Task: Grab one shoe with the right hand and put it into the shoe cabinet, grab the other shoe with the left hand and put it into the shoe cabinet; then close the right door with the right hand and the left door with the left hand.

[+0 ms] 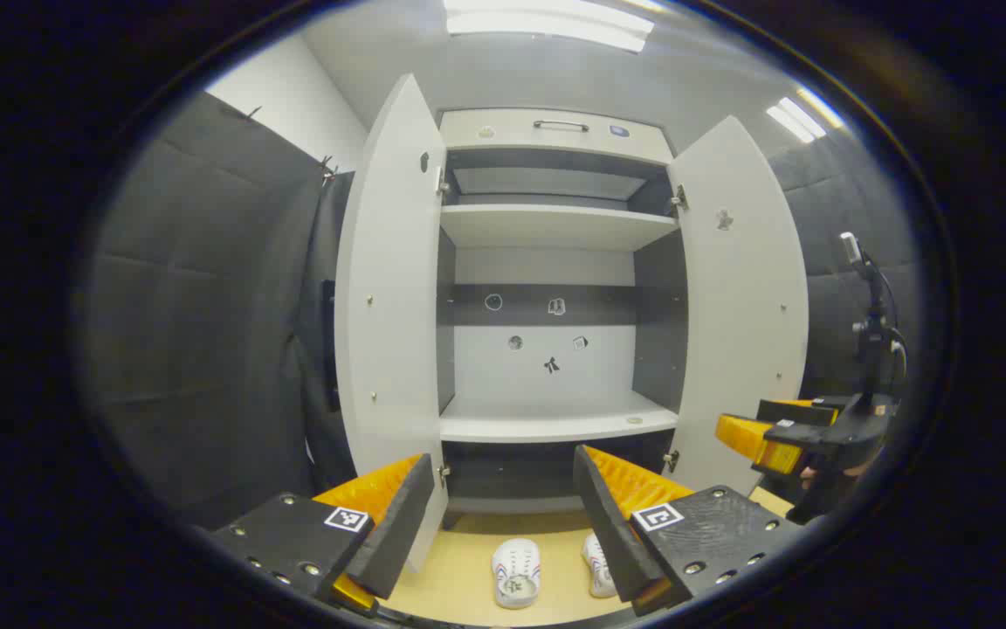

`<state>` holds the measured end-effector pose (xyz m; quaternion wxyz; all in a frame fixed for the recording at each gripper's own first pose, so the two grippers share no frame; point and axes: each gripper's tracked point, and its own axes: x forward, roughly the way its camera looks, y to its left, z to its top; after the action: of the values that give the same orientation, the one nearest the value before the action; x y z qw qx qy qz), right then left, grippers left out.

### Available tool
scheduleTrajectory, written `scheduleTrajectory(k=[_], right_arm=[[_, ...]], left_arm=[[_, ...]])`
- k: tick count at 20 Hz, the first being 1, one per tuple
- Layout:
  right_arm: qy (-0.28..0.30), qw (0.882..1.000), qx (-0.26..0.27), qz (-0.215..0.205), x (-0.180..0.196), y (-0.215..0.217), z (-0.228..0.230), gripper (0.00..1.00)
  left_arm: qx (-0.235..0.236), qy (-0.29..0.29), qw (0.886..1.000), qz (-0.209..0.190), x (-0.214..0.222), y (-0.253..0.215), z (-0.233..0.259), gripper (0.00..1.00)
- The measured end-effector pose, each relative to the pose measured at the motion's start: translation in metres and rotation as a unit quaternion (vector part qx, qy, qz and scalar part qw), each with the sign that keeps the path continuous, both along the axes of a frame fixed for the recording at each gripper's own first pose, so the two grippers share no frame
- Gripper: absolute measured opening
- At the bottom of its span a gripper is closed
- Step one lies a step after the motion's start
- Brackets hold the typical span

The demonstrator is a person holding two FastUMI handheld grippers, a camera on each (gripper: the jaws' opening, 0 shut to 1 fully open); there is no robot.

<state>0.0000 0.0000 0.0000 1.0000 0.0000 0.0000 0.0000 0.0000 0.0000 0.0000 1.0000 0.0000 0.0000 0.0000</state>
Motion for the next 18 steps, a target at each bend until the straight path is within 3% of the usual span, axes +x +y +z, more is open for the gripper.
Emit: scheduleTrajectory(k=[1, 3, 7, 8, 14, 18], right_arm=[[-0.004, 1.0, -0.009, 0.006, -0.005, -0.003, -0.002, 1.0], [-0.012, 0.999, -0.017, 0.029, -0.012, 0.001, -0.004, 0.96], [-0.014, 0.997, -0.025, 0.065, -0.016, 0.005, -0.01, 1.0], [-0.008, 0.997, -0.028, 0.065, -0.015, 0.003, -0.012, 0.96], [0.014, 0.999, -0.03, 0.042, -0.006, 0.005, -0.026, 1.0], [0.053, 0.998, -0.016, 0.017, 0.009, 0.015, -0.042, 0.97]], left_arm=[[-0.017, 0.001, 1.0, 0.011, -0.001, -0.002, 0.0, 0.94], [-0.043, 0.001, 0.999, 0.026, -0.007, -0.01, -0.002, 0.92], [-0.048, 0.004, 0.997, 0.059, -0.017, -0.008, -0.007, 0.92], [-0.046, 0.004, 0.997, 0.055, -0.019, -0.011, -0.007, 0.93], [-0.028, -0.011, 0.999, 0.043, -0.018, -0.003, 0.003, 0.93], [-0.008, 0.001, 0.999, 0.032, -0.02, 0.03, -0.007, 0.93]])
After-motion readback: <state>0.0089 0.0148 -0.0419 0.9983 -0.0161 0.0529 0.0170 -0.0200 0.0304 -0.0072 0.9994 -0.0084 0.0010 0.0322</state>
